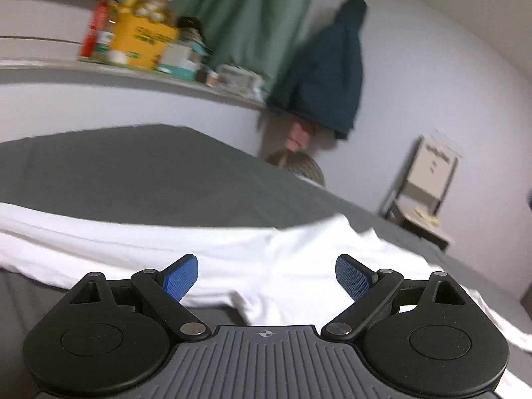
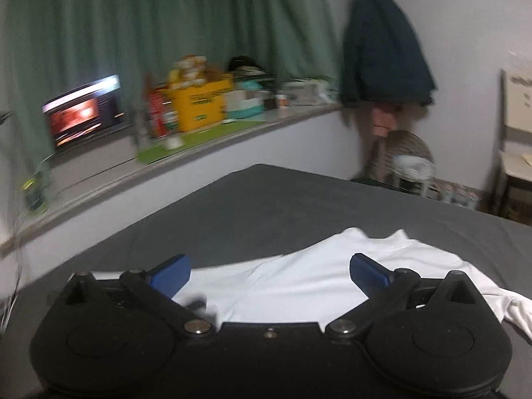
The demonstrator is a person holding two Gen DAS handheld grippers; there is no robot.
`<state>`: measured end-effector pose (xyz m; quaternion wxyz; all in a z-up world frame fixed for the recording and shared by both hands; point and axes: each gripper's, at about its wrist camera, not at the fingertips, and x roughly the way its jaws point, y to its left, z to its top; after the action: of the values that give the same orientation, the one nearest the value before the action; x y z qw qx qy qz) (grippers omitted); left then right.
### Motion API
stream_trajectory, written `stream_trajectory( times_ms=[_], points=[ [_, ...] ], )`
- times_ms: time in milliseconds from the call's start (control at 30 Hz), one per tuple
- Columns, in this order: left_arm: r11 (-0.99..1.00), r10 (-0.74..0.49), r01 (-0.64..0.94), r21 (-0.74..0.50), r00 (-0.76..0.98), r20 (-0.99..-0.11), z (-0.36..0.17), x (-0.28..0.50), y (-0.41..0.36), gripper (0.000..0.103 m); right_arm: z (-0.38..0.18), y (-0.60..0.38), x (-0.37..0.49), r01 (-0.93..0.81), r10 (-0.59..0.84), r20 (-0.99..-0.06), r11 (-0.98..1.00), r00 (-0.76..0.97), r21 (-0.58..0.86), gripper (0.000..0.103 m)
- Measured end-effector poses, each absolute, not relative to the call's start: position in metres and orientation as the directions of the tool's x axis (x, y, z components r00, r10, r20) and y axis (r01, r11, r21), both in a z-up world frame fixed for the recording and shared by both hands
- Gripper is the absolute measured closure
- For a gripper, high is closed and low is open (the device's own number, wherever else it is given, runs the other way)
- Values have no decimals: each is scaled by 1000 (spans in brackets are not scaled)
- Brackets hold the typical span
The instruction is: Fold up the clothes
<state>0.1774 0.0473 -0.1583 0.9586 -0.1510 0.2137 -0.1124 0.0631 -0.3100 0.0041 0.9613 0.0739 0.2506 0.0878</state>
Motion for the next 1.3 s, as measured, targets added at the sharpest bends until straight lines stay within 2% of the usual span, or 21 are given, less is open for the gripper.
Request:
stream_trajectory(
  times_ms=[133,333,433,600,667,833,900,1033,1133,1300],
  points=[
    [892,-365,200,-405,847,-387,-172,181,44,11,14,-309,114,-68,166,-499,976,851,209,0],
    [853,-476,304,-424,785,-395,-182,211,28,11,15,-292,178,-161,226,-581,974,782,163,0],
    [838,-493,272,-474,751,-441,-189,217,31,11,5,-278,207,-166,225,-621,974,750,152,0],
    [848,-470,236,-475,749,-468,-198,223,30,11,-38,-263,268,-68,157,-749,987,644,148,2],
    [843,-476,239,-482,747,-463,-200,225,28,11,-52,-263,288,-18,139,-782,987,608,161,9],
    [841,-490,268,-469,746,-452,-198,225,25,11,-66,-280,316,85,137,-805,970,577,226,17],
    [845,-487,268,-462,743,-459,-197,229,23,11,-67,-287,325,111,103,-811,973,576,202,22],
    [845,-485,263,-465,743,-461,-198,230,25,11,-72,-301,334,151,30,-821,979,570,140,39],
    [846,-484,260,-466,741,-466,-198,230,27,11,-78,-308,344,172,21,-828,975,560,141,48],
    [850,-483,268,-453,742,-465,-198,231,26,11,-97,-301,364,114,135,-820,965,556,236,49]
  ],
)
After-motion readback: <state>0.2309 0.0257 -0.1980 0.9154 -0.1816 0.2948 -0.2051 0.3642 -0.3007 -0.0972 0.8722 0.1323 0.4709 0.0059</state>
